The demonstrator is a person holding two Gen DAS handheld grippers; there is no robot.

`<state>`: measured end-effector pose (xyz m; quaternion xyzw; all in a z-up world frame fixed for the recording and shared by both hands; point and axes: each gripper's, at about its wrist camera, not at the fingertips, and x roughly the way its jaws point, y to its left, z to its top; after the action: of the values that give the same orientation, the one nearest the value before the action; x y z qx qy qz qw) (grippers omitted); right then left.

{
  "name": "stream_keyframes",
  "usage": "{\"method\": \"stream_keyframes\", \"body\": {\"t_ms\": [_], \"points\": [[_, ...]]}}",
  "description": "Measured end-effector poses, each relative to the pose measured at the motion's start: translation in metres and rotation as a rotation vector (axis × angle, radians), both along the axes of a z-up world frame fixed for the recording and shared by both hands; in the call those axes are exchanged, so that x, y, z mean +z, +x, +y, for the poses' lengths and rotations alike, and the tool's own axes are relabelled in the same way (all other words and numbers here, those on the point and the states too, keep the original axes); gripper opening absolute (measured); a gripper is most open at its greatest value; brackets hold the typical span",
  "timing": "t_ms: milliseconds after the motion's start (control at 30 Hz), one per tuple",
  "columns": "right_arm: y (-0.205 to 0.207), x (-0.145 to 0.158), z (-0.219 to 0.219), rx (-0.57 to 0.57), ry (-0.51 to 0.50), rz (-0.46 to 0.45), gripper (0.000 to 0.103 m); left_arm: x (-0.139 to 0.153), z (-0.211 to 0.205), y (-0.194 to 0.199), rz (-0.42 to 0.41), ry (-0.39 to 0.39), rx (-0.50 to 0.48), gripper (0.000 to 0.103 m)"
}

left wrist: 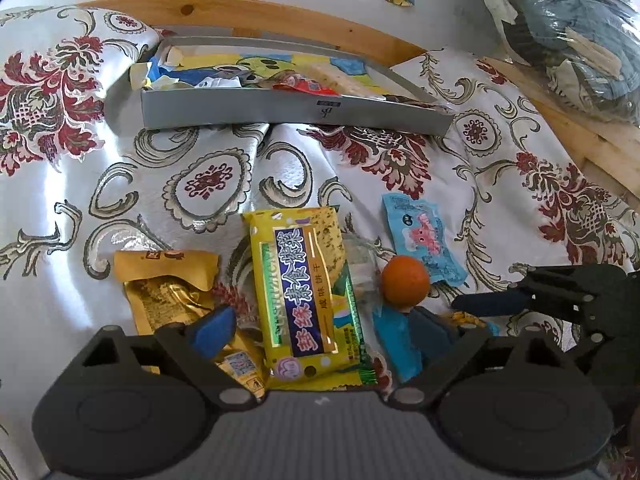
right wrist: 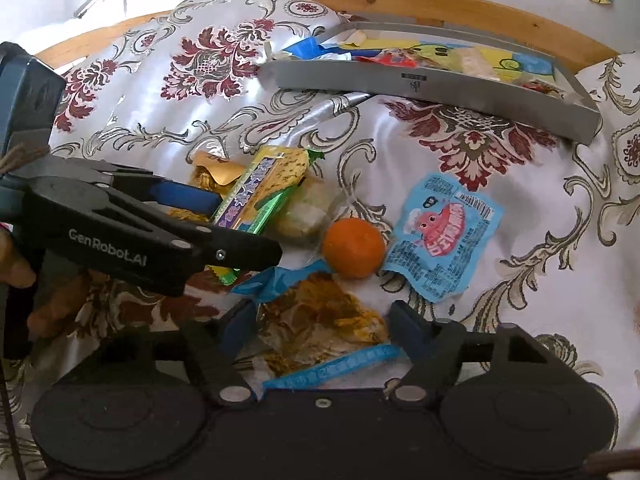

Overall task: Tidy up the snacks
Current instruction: 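Grasp the yellow biscuit packet with the left tool while the right tool grasps the clear blue-label packet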

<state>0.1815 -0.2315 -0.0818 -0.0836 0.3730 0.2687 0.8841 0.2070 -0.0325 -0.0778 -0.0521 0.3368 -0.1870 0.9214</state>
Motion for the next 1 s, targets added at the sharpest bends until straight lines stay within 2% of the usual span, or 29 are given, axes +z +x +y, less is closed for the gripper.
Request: {"method": "stream_keyframes", "body": {"t_ms": [100,167,200,233,367,633,1000], "points": [[-0.003,0.001,0.001,-0.008,0.002,-0.002,0.067,0.000,0.001,0.000,-0.004,0.002,0.006,0.090],[-0.007,0.001,0.001,-0.020,0.002,-0.013,0.066,0.001,0.001,-0.001,-0.007,0.005,0.000,0.083],[-0.011,0.001,0.002,-0.026,-0.001,-0.024,0.065,0.000,0.000,-0.001,0.003,0.002,-0.016,0.074],[-0.015,0.001,0.003,-0.031,-0.007,-0.036,0.064,-0.002,-0.001,0.001,0.029,0.001,-0.029,0.071],[-0.026,0.002,0.005,-0.044,-0.023,-0.059,0.062,-0.003,-0.005,-0.002,0.021,0.029,-0.024,0.070],[-0.036,-0.001,0.001,-0.087,0.002,-0.047,0.062,-0.004,0.000,0.000,0.036,0.021,0.012,0.057],[-0.042,-0.001,-0.001,-0.112,0.017,-0.050,0.060,-0.002,-0.001,-0.002,0.029,0.015,0.028,0.053]]}}
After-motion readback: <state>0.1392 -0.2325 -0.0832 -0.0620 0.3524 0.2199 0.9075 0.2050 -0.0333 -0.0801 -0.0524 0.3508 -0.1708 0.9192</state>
